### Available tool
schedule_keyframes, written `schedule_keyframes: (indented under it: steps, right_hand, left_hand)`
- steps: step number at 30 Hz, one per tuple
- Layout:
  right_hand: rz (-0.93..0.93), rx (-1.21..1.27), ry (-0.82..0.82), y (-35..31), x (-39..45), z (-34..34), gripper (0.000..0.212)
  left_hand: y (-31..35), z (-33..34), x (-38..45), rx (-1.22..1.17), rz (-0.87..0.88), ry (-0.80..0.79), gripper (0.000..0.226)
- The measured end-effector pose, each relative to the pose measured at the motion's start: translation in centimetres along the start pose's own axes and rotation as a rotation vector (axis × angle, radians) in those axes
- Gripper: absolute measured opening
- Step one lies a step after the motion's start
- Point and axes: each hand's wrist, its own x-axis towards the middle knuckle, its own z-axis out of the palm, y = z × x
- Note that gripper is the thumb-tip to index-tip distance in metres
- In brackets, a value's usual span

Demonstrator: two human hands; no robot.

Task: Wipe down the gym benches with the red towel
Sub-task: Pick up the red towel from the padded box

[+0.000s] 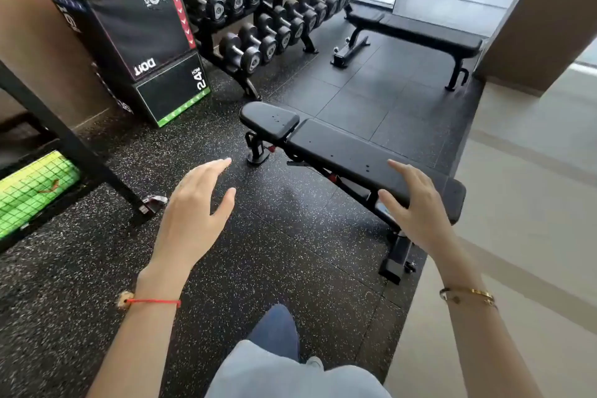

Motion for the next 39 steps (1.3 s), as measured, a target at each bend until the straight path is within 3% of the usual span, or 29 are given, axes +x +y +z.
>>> schedule_keyframes:
  steps: [10,26,39]
  right_hand:
    - [-0.032,-0.025,-0.142,-0.5,9.4,6.8,0.053]
    - [-0.198,0.017,-0.241,-11.9,38.1,22.3,0.053]
    - [-0.318,0.045,-0.404,-17.0,60.0,36.4,0.051]
  left_hand:
    - [-5.9,1.4,5.2,0.047,-0.162,0.063,0.046]
    - [-23.0,-1.5,26.6,0.073,-0.293,0.116,0.046]
    - [-37.8,-0.1,42.3,0.14,-0.477,0.15,0.045]
